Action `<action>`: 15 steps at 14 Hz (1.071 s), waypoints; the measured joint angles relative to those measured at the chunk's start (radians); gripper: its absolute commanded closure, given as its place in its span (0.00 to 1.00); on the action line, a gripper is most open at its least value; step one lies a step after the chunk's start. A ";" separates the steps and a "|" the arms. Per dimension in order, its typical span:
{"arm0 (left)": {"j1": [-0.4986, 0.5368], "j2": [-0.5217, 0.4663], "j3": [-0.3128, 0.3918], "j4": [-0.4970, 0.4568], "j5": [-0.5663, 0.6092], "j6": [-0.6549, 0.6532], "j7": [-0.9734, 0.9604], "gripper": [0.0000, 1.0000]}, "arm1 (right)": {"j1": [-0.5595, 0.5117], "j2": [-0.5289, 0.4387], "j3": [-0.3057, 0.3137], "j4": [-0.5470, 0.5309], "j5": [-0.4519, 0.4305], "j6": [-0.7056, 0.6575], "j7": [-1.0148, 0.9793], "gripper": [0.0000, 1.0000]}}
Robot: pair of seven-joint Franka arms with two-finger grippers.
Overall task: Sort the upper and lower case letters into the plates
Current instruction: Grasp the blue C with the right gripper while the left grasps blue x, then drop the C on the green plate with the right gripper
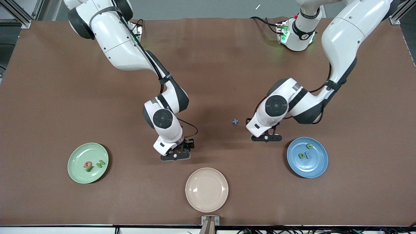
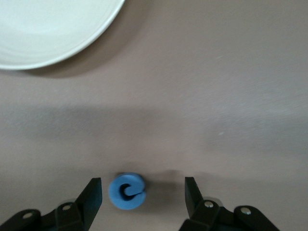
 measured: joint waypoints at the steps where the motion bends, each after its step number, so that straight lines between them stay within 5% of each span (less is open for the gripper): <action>1: -0.019 0.003 0.000 -0.011 0.000 0.020 -0.058 0.24 | 0.006 0.006 0.000 0.000 0.000 0.015 0.008 0.23; 6: -0.043 0.018 0.002 -0.078 0.000 0.165 -0.393 0.28 | 0.017 0.019 -0.003 0.002 -0.014 0.028 0.013 0.37; 12: -0.159 0.041 0.089 -0.083 0.000 0.243 -0.612 0.31 | 0.018 0.020 -0.009 0.006 -0.052 0.028 0.014 0.97; 15: -0.189 0.046 0.126 -0.083 0.000 0.280 -0.634 0.32 | 0.008 0.020 -0.018 0.007 -0.050 0.026 0.023 0.99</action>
